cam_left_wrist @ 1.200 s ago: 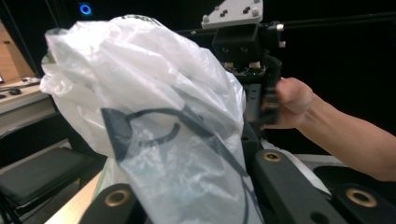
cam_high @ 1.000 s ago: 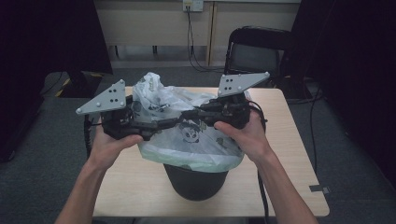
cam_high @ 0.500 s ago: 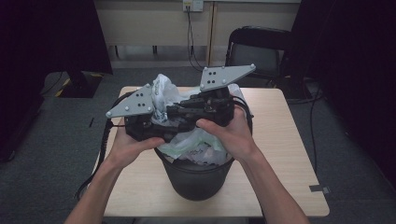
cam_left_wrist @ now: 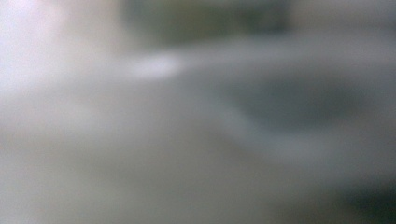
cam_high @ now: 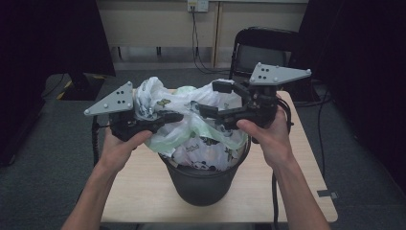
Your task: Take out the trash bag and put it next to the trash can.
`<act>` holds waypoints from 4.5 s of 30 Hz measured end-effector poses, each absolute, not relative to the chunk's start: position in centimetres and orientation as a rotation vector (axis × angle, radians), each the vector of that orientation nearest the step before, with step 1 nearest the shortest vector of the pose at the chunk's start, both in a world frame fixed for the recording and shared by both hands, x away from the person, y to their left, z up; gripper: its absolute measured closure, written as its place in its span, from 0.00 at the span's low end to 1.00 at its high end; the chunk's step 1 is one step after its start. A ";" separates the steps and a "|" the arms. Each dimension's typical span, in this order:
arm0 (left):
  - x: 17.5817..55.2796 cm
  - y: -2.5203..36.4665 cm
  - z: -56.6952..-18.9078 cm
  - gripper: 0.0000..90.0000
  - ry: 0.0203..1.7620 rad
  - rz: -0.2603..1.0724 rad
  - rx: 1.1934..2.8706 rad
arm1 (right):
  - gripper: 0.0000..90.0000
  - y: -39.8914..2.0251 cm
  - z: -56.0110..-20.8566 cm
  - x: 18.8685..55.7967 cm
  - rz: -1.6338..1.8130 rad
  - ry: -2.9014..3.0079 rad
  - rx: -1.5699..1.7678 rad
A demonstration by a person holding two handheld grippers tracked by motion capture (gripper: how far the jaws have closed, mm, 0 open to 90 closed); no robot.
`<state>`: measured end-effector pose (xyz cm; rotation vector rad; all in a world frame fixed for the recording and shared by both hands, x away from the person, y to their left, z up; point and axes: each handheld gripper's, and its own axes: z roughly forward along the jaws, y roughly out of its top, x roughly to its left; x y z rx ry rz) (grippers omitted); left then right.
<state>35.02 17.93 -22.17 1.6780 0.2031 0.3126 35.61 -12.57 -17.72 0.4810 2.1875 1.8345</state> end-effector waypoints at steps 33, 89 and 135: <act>35.2 14.6 -22.0 0.59 0.169 0.319 1.755 | 0.84 -6.8 -18.4 36.2 1.877 2.383 0.292; 35.2 15.9 -20.6 0.34 0.257 0.293 1.611 | 0.84 -9.2 -21.7 39.6 1.850 2.351 0.426; 35.1 20.5 -24.7 0.30 0.407 0.368 1.671 | 0.84 -16.9 -21.9 49.9 1.836 2.085 0.865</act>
